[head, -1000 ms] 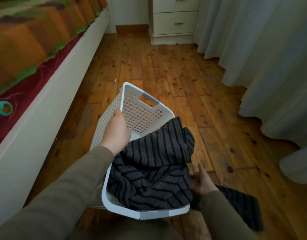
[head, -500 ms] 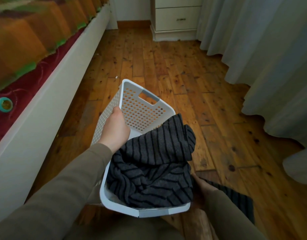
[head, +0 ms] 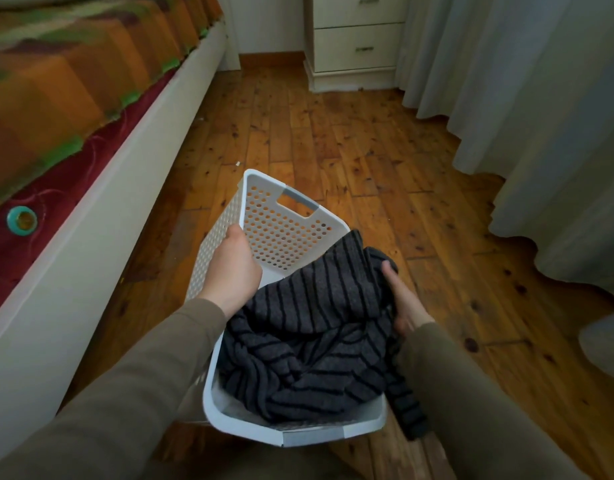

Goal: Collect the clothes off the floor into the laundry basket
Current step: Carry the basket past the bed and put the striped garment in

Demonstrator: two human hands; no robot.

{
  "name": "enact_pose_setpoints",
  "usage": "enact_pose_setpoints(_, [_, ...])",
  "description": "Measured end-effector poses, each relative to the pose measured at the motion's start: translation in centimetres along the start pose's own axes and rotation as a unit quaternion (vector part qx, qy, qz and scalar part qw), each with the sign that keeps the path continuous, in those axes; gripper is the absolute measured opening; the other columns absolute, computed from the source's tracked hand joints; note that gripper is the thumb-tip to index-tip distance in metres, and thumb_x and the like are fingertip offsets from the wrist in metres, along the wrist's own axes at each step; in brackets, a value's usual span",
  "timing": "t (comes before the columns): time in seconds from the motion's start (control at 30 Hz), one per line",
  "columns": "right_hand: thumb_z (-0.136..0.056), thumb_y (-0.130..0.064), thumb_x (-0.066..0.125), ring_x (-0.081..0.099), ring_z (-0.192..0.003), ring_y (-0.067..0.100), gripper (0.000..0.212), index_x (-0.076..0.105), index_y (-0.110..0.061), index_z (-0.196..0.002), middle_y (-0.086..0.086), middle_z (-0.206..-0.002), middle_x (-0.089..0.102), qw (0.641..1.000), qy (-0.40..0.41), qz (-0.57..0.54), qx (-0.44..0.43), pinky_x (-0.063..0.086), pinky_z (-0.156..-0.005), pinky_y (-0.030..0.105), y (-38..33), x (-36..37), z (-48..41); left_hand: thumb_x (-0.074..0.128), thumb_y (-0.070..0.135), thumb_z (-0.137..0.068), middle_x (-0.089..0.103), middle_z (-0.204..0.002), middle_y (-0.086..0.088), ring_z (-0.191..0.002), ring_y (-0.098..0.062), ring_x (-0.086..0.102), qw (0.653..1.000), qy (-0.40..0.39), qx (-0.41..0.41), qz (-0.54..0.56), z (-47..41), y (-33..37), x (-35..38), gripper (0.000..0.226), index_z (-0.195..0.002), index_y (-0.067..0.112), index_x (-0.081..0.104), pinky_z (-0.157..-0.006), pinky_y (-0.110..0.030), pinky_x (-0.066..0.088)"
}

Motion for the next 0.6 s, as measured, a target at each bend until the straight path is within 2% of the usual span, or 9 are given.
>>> enact_pose_setpoints(0.07, [-0.082, -0.015, 0.067, 0.061, -0.087, 0.025, 0.040, 0.055, 0.003, -0.116, 0.016, -0.105, 0.065, 0.987, 0.126, 0.065, -0.078, 0.052, -0.076, 0.038, -1.3, -0.8, -0.4, 0.035, -0.008, -0.091, 0.051, -0.133, -0.018, -0.120, -0.034, 0.051, 1.000, 0.001, -0.001, -0.004, 0.0, -0.1, 0.0, 0.041, -0.131, 0.002, 0.034, -0.096, -0.036, 0.045])
enact_pose_setpoints(0.1, [-0.081, -0.007, 0.066, 0.059, -0.089, 0.024, 0.037, 0.055, 0.005, -0.115, 0.016, -0.110, 0.064, 0.975, 0.164, 0.083, -0.127, 0.050, -0.079, 0.036, -2.1, -0.6, -0.1, 0.035, -0.008, -0.091, 0.051, -0.132, -0.019, -0.120, -0.034, 0.052, 1.000, 0.003, 0.000, -0.006, 0.0, -0.2, -0.1, 0.040, -0.130, 0.002, 0.035, -0.095, -0.036, 0.045])
enact_pose_setpoints(0.17, [-0.081, -0.001, 0.062, 0.058, -0.092, 0.022, 0.031, 0.059, 0.002, -0.112, 0.019, -0.114, 0.065, 0.948, 0.165, 0.130, -0.241, 0.048, -0.084, 0.033, -3.6, 1.4, 0.8, 0.036, -0.008, -0.091, 0.051, -0.132, -0.019, -0.120, -0.034, 0.052, 1.000, 0.003, -0.001, -0.008, 0.0, -0.4, -0.2, 0.041, -0.130, 0.002, 0.035, -0.095, -0.036, 0.045])
enact_pose_setpoints(0.27, [-0.078, 0.000, 0.063, 0.061, -0.102, 0.023, 0.034, 0.062, -0.003, -0.112, 0.015, -0.112, 0.067, 0.883, 0.075, 0.242, -0.395, 0.046, -0.096, 0.034, -4.4, 6.4, 3.3, 0.036, -0.009, -0.090, 0.050, -0.133, -0.019, -0.121, -0.034, 0.051, 1.000, 0.003, -0.002, -0.001, -0.2, -0.5, -0.3, 0.043, -0.131, 0.002, 0.034, -0.097, -0.037, 0.045])
enact_pose_setpoints(0.3, [-0.078, 0.000, 0.064, 0.060, -0.105, 0.021, 0.035, 0.062, -0.003, -0.113, 0.013, -0.112, 0.066, 0.854, 0.043, 0.285, -0.432, 0.045, -0.099, 0.030, -4.1, 8.0, 4.4, 0.037, -0.010, -0.090, 0.050, -0.132, -0.019, -0.121, -0.034, 0.050, 1.000, 0.002, -0.003, -0.001, -0.2, -0.6, -0.4, 0.043, -0.131, 0.002, 0.035, -0.097, -0.037, 0.044])
enact_pose_setpoints(0.37, [-0.077, 0.000, 0.066, 0.056, -0.102, 0.009, 0.037, 0.063, -0.002, -0.113, 0.010, -0.108, 0.065, 0.791, -0.013, 0.362, -0.493, 0.041, -0.097, 0.015, -3.0, 10.6, 6.5, 0.039, -0.010, -0.089, 0.050, -0.133, -0.019, -0.123, -0.035, 0.049, 1.000, -0.002, -0.007, 0.001, -0.3, -0.8, -0.4, 0.044, -0.131, 0.002, 0.035, -0.099, -0.038, 0.043])
enact_pose_setpoints(0.4, [-0.075, 0.002, 0.065, 0.055, -0.099, 0.008, 0.037, 0.064, -0.001, -0.113, 0.010, -0.105, 0.064, 0.758, -0.044, 0.395, -0.517, 0.041, -0.094, 0.014, -2.2, 11.8, 7.8, 0.039, -0.010, -0.088, 0.049, -0.134, -0.020, -0.124, -0.035, 0.048, 1.000, -0.003, -0.009, 0.001, -0.4, -0.8, -0.4, 0.044, -0.131, 0.001, 0.035, -0.100, -0.039, 0.042])
enact_pose_setpoints(0.5, [-0.068, 0.002, 0.054, 0.059, -0.099, 0.030, 0.047, 0.065, -0.003, -0.113, 0.020, -0.102, 0.064, 0.674, -0.161, 0.505, -0.514, 0.044, -0.087, 0.033, 1.6, 14.7, 10.0, 0.041, -0.010, -0.086, 0.052, -0.129, -0.026, -0.120, -0.040, 0.050, 1.000, 0.009, -0.014, -0.013, -0.5, -0.8, -0.7, 0.038, -0.124, -0.005, 0.038, -0.093, -0.041, 0.043])
enact_pose_setpoints(0.6, [-0.069, -0.002, 0.049, 0.057, -0.102, 0.038, 0.049, 0.064, -0.004, -0.115, 0.024, -0.104, 0.062, 0.622, -0.234, 0.587, -0.462, 0.043, -0.087, 0.037, 5.1, 15.8, 10.0, 0.040, -0.009, -0.087, 0.053, -0.127, -0.026, -0.117, -0.040, 0.052, 0.999, 0.017, -0.018, -0.024, -0.4, -0.8, -0.9, 0.035, -0.122, -0.005, 0.038, -0.089, -0.040, 0.044])
Point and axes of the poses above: each hand's wrist, its own z-axis away from the middle knuckle, its own x-axis out of the palm, y = z × x, the point moved 7 cm from there along -z, towards the middle knuckle
